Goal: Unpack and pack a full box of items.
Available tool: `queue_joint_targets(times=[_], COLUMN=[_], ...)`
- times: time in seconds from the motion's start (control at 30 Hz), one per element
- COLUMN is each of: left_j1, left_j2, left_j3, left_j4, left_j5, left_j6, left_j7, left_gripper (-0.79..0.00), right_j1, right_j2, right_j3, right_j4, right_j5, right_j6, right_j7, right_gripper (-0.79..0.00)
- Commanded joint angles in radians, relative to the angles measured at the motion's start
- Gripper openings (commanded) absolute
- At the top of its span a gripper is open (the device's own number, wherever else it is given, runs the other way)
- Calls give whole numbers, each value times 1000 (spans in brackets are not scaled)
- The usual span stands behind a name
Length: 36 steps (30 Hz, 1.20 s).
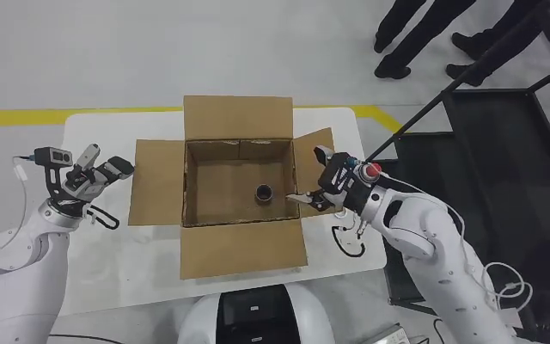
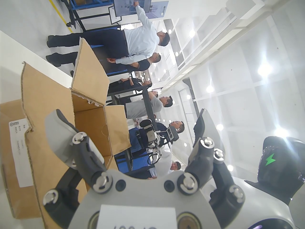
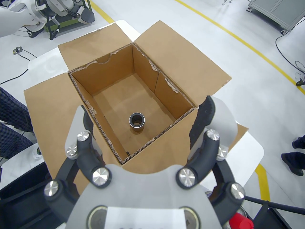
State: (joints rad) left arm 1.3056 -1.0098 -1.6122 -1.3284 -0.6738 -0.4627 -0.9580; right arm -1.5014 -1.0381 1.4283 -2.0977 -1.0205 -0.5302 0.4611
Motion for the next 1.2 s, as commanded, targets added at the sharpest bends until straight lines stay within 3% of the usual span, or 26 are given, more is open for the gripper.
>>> queue_joint_targets(times=[0.0,0.3,0.43,0.73,0.9,1.0,1.17], left_j1=[0,0,0,0,0,0,0], left_j2=[0,0,0,0,0,0,0], left_j3=[0,0,0,0,0,0,0], left_j4=[0,0,0,0,0,0,0], left_j5=[-2,-2,-2,-2,-2,-2,-2], left_j6=[0,0,0,0,0,0,0], left_j7=[0,0,0,0,0,0,0], left_gripper=[0,0,0,0,0,0,0], right_j1=[1,1,-16,-283,-435,-482,-518], right_j2=[0,0,0,3,-4,-12,-18], right_j3=[-1,0,43,257,347,341,314], right_j4=[0,2,-8,-92,-46,-6,58], right_j5=[0,1,0,73,66,94,77], right_j6=[0,3,67,189,260,292,309], right_j7=[1,-3,-29,-74,-142,-210,-224], right_gripper=[0,0,0,0,0,0,0])
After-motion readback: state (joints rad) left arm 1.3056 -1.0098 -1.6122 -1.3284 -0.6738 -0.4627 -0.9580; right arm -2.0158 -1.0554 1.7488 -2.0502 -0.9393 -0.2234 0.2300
